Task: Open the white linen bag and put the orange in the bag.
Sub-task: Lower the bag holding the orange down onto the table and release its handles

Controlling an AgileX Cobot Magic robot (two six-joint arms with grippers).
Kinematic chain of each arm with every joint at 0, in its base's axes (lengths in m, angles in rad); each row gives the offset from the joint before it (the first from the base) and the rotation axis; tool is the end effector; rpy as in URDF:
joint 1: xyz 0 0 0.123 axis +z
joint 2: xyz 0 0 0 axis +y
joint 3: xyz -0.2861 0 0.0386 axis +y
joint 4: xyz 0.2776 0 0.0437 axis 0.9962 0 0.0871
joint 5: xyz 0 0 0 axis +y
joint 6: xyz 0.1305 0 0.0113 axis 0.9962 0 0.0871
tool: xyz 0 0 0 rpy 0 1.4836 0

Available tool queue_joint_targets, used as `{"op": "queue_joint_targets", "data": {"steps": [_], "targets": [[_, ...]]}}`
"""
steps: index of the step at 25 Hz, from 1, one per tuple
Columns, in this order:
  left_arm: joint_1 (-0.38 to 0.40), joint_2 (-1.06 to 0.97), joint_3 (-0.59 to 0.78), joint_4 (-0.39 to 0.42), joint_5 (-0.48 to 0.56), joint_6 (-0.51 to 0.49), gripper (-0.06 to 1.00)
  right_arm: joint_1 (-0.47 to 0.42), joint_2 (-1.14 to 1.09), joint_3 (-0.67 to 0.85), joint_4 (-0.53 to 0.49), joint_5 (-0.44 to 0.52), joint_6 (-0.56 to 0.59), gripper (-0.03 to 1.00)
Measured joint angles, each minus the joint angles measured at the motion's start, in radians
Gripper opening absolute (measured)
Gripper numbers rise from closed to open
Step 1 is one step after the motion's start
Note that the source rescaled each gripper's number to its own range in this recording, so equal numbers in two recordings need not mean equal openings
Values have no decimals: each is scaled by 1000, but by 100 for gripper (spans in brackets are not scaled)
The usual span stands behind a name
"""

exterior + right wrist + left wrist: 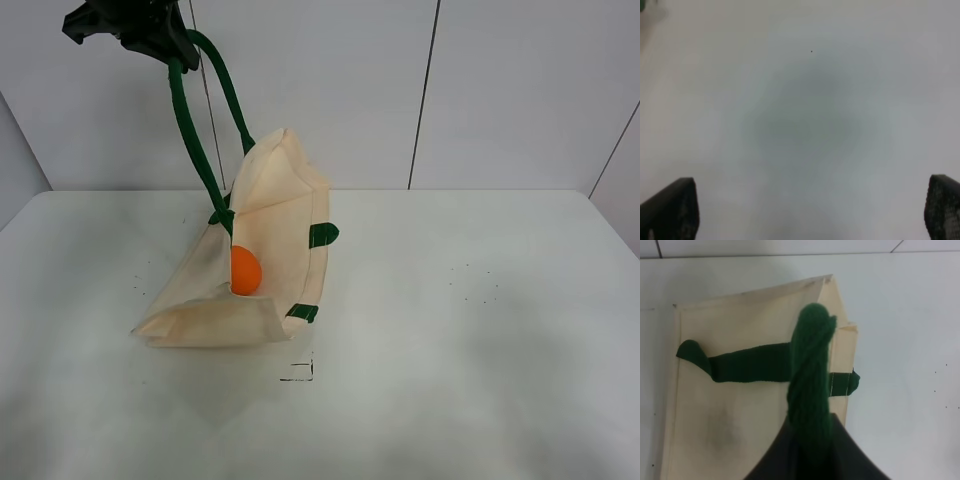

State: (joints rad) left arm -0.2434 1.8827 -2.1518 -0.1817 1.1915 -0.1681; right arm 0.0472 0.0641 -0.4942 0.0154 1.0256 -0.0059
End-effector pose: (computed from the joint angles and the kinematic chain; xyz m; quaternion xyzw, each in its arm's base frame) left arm 0.4486 -0.1341 0.4041 0.0339 0.9287 -0.1620 0.3320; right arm 0.0653 0.0048 0.2715 -0.0228 0.8618 0.0182 0.5063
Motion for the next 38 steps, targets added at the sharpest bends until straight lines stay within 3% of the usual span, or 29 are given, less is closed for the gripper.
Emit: {"op": "queue_joint_targets", "data": {"steps": [11, 24, 26, 27, 32, 34, 38], "targets": [[0, 33, 1, -4, -1, 4, 0, 0, -68, 0, 5, 0, 0, 100], [0, 318, 81, -10, -45, 70, 1, 0, -68, 0, 5, 0, 0, 100], [0, 326, 93, -10, -59, 82, 10, 0, -68, 0, 5, 0, 0, 100], [0, 326, 97, -10, -63, 87, 19, 0, -68, 0, 5, 0, 0, 100], [0, 326, 99, -7, -69, 96, 81, 0, -68, 0, 5, 0, 0, 100], [0, 326, 99, 34, -67, 100, 92, 0, -68, 0, 5, 0, 0, 100], [0, 326, 99, 140, -41, 72, 97, 0, -68, 0, 5, 0, 0, 100]]}}
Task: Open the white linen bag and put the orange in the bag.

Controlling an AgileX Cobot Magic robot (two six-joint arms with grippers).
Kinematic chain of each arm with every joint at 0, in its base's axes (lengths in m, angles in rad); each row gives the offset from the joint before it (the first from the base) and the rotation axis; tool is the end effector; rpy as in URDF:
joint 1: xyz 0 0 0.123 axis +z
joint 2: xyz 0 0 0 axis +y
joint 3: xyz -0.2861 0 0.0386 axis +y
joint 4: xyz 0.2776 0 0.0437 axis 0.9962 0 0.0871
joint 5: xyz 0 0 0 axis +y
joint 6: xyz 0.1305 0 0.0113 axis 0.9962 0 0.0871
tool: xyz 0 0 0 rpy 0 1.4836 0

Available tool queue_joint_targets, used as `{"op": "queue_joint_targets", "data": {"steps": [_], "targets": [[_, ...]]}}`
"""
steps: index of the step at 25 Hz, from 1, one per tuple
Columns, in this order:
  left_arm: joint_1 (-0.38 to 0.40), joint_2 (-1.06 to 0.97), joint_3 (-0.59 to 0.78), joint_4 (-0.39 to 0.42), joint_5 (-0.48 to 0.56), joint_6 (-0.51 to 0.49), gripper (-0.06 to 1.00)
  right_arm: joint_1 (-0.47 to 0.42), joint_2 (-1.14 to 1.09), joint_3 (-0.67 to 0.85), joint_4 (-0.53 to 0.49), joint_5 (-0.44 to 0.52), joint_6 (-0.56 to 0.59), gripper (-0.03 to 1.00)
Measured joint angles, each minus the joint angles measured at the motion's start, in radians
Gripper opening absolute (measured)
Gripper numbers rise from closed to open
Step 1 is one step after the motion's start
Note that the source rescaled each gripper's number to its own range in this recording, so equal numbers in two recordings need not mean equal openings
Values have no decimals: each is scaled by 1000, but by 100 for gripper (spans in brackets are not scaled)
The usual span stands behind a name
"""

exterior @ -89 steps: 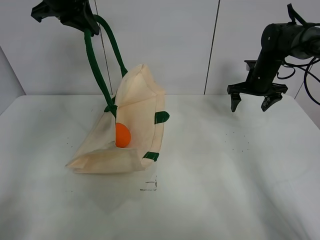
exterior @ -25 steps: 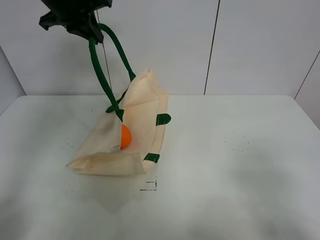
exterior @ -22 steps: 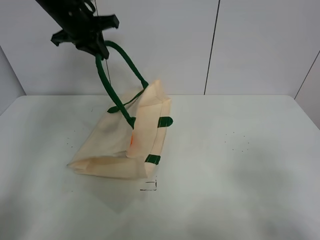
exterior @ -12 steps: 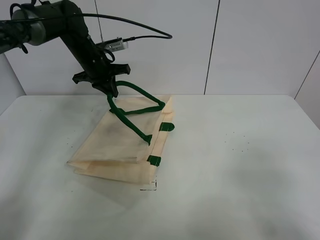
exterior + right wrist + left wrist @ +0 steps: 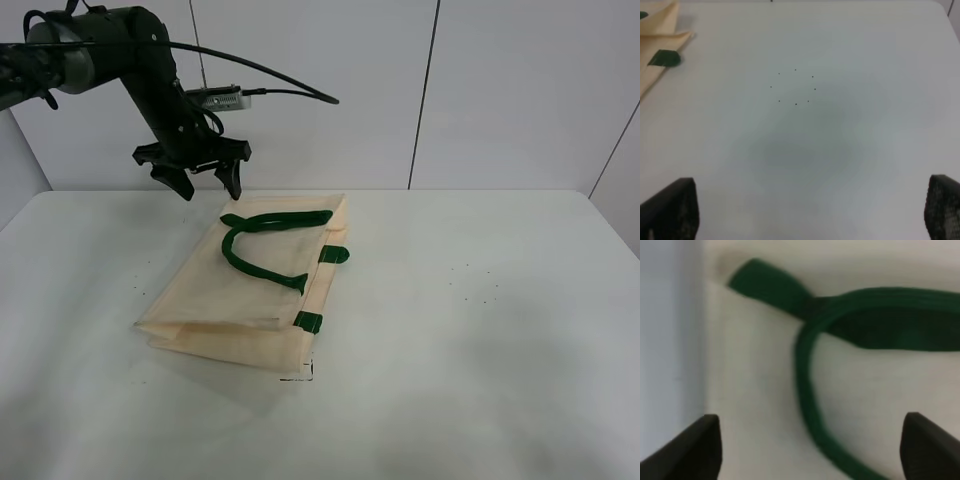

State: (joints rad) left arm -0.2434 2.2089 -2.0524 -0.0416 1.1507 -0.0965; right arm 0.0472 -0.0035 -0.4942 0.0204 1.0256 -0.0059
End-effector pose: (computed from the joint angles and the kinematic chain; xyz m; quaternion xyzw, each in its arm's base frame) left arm 0.5106 -0.1319 0.2068 0.0672 0.9822 -0.0494 0.1685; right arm 0.0551 0.0049 0.2756 -0.0226 0.8442 0.0213 0.5351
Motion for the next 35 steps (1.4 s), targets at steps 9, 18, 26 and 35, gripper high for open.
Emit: {"op": "queue_joint_targets", "data": {"steps": [9, 18, 26, 35], "targets": [[114, 0, 0, 20, 8, -16, 98, 0, 0, 0, 0, 0, 0, 100], [237, -11, 21, 35, 34, -16, 97, 0, 0, 0, 0, 0, 0, 100], [236, -160, 212, 31, 36, -16, 97, 0, 0, 0, 0, 0, 0, 100], [236, -533, 653, 31, 36, -16, 97, 0, 0, 0, 0, 0, 0, 100]]}}
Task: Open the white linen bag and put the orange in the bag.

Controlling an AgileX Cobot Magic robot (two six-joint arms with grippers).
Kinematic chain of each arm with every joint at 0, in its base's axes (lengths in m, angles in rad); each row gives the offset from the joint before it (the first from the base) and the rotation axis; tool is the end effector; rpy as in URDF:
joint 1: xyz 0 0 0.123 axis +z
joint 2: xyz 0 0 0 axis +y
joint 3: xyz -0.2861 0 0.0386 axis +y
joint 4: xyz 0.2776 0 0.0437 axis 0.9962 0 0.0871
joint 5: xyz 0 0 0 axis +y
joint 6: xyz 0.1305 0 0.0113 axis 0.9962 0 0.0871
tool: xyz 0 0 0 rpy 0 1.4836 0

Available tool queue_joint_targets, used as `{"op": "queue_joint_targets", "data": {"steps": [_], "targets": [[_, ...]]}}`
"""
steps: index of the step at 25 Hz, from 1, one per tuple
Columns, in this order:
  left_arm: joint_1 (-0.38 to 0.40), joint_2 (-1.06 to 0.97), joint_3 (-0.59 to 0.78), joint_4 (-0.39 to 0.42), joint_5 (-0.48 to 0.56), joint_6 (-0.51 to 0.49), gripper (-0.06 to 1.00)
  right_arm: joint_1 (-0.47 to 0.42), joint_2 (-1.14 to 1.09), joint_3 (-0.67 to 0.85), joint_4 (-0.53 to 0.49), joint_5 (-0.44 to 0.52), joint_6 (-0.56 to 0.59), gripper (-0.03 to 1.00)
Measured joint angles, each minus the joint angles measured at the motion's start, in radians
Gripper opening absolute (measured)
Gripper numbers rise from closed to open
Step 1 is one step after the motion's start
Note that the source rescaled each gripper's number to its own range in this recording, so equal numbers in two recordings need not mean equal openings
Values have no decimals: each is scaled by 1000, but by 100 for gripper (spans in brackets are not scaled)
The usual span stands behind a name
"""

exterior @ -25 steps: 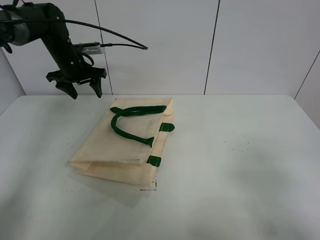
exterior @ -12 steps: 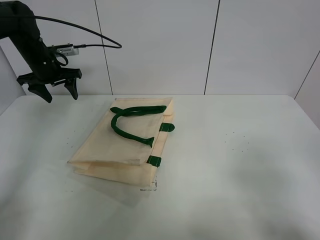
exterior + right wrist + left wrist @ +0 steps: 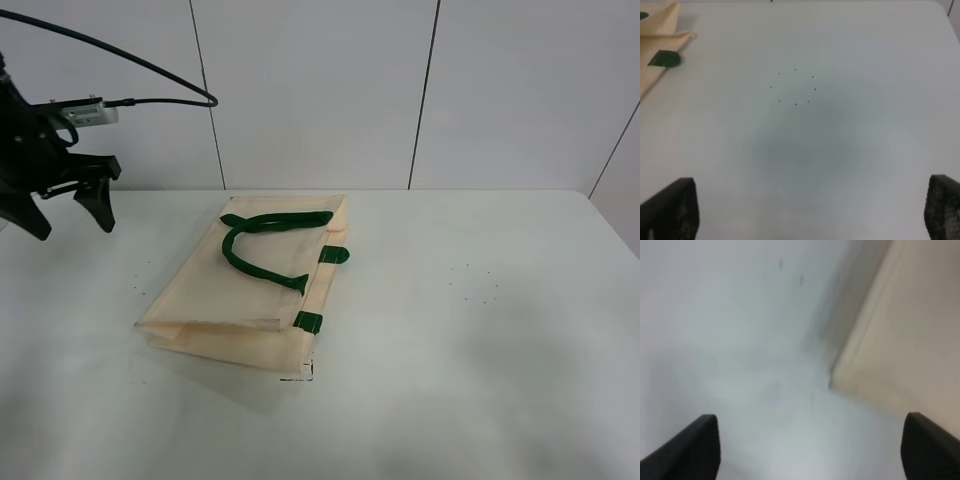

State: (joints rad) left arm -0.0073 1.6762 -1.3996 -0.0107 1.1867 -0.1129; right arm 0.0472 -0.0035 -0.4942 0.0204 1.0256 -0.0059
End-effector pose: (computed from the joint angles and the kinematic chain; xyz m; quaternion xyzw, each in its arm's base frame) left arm 0.3727 -0.0040 0.2412 -0.0540 0.9938 -0.0110 0.0967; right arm 0.0551 0.0049 0.2756 -0.0226 0.8442 0.0213 0.5351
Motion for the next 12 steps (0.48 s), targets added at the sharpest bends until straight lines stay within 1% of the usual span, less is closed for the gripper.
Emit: {"op": "queue_joint_targets", "data": {"steps": [5, 8, 12], "targets": [[0, -276, 292, 0, 0, 9, 97, 0, 0, 0, 0, 0, 0, 100], [0, -458, 462, 0, -4, 38, 97, 0, 0, 0, 0, 0, 0, 100], [0, -672, 668, 0, -51, 88, 97, 0, 0, 0, 0, 0, 0, 100]]}}
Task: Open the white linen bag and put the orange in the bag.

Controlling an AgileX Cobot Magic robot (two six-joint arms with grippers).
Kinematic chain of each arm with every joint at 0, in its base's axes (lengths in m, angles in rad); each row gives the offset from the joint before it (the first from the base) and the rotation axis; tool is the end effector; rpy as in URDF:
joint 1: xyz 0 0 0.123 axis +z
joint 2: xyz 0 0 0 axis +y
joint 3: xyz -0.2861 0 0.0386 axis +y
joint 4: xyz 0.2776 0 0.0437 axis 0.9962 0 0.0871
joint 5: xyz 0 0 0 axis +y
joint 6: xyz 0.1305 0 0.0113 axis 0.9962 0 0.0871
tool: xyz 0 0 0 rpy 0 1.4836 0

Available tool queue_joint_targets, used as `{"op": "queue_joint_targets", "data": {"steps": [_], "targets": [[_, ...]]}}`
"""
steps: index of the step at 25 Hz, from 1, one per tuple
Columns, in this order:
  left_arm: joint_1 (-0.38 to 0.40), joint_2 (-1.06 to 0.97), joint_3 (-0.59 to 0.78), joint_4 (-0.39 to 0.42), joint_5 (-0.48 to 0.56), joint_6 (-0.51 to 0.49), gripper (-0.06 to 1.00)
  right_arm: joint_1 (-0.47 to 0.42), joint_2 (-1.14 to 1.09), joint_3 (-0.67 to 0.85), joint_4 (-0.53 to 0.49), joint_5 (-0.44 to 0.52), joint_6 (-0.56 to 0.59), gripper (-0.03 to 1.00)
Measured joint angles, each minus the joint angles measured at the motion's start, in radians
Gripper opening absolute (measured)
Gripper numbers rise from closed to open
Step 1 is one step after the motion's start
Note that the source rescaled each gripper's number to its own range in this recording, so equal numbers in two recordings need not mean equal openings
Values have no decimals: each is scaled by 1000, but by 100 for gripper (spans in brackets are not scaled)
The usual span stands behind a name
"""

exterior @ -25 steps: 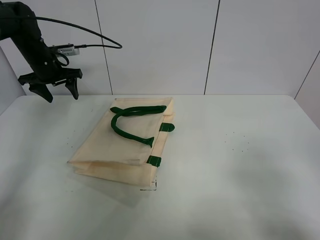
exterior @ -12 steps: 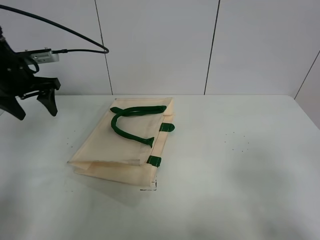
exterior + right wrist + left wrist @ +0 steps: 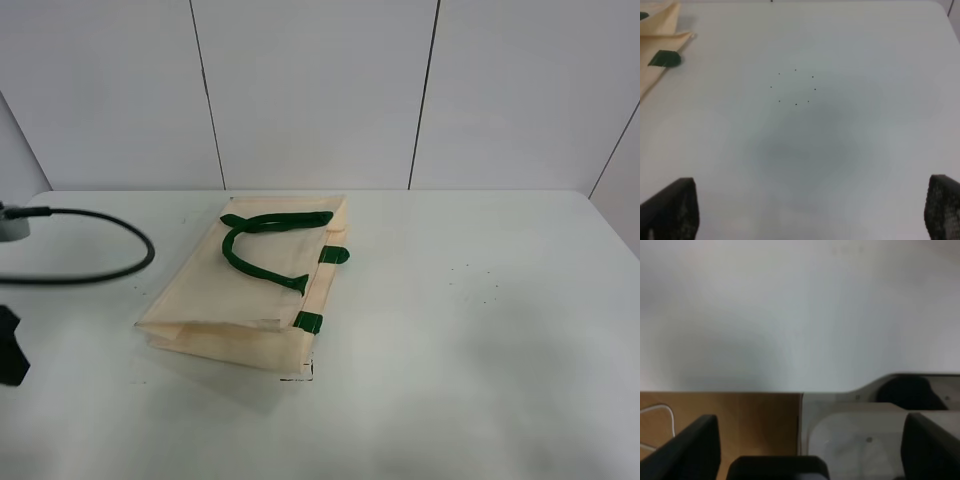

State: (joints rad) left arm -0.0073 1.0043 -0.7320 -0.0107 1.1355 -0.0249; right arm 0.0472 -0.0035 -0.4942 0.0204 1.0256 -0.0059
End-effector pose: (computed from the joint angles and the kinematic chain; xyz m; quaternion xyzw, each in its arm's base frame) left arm 0.1905 -0.0027 0.2256 -0.0104 0.9921 -0.0071 0.1247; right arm 0.0551 0.0049 0.2756 -0.0226 0.8442 0.0213 0.5351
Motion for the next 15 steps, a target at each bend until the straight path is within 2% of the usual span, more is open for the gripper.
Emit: {"op": "queue_joint_targets", "data": {"steps": [6, 15], "targets": [[0, -336, 206, 0, -81, 25, 97, 0, 0, 0, 0, 0, 0, 100], [0, -732, 238, 0, -79, 32, 97, 0, 0, 0, 0, 0, 0, 100]]}}
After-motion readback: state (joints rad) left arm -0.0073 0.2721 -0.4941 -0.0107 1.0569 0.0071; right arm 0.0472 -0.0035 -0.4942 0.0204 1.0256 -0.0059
